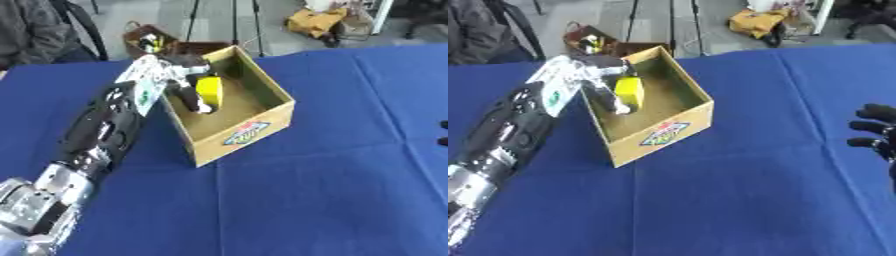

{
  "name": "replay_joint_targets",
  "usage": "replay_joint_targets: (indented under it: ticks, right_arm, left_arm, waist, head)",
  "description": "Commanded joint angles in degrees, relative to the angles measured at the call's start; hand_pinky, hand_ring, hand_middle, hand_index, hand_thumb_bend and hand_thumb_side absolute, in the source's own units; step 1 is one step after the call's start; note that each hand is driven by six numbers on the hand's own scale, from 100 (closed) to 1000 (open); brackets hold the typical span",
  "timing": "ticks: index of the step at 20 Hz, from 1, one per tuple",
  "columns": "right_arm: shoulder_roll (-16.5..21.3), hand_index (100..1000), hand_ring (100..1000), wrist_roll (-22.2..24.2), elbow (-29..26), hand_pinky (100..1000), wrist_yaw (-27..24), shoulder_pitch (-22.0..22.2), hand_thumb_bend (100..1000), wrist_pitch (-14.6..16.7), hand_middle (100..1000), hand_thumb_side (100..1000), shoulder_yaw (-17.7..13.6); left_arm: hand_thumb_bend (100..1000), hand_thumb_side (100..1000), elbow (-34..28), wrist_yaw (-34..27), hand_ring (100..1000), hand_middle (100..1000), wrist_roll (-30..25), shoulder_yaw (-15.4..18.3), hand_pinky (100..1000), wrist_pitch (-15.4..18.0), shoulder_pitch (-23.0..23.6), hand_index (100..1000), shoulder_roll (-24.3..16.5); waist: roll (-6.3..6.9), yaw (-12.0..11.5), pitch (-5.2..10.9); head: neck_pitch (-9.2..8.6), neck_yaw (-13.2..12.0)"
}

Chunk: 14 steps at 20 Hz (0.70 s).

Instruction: Pick up objects on the table and place them in the box.

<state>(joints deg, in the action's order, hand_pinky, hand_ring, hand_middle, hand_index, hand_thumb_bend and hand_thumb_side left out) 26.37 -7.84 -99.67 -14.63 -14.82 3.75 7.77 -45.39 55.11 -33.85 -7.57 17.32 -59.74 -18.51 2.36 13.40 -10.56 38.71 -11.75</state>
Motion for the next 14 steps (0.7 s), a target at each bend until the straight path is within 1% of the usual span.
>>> replay_joint_targets:
  ticks: [1,4,5,12,13,14]
  right_arm:
    - [0.6,790,742,0.1,-0.5,630,-0.4,-0.5,100,0.1,724,1000,-0.4]
    - [0.6,790,742,0.1,-0.5,630,-0.4,-0.5,100,0.1,724,1000,-0.5]
    - [0.6,790,742,0.1,-0.5,630,-0.4,-0.5,100,0.1,724,1000,-0.5]
    - [0.6,790,742,0.2,-0.4,630,-0.5,-0.4,100,0.1,724,1000,-0.5]
    - [0.6,790,742,0.1,-0.4,630,-0.5,-0.3,100,0.1,721,1000,-0.5]
    - [0.4,790,742,0.0,-0.3,630,-0.5,0.0,100,0.1,721,1000,-0.7]
  left_arm:
    - [319,253,-0.5,0.9,429,522,-1.2,-0.6,514,0.9,-0.8,738,-0.6]
    - [319,253,-0.6,1.1,429,522,-1.6,-0.5,514,1.1,-0.8,738,-0.6]
    - [754,432,-0.8,1.3,565,612,-1.7,-0.6,638,1.1,-0.6,793,-0.6]
    - [754,432,-2.1,2.7,565,612,-1.8,-0.6,638,1.6,0.0,793,-0.7]
    - [1000,878,-2.5,2.8,967,927,-1.5,-0.2,999,1.4,-0.3,919,-1.0]
    - [1000,878,-3.4,2.5,967,927,-1.0,0.7,999,0.9,-1.0,919,-1.7]
  waist:
    - [-0.36,0.1,1.19]
    - [-0.36,0.1,1.2]
    - [-0.35,0.0,1.22]
    - [-0.35,-0.1,1.27]
    - [-0.42,-0.3,1.4]
    - [-0.69,-1.0,1.65]
  head:
    - [-0.41,-0.2]
    - [-0.42,-0.2]
    - [-0.44,-0.3]
    - [-0.46,-0.3]
    - [-0.38,-0.2]
    - [-0.2,0.2]
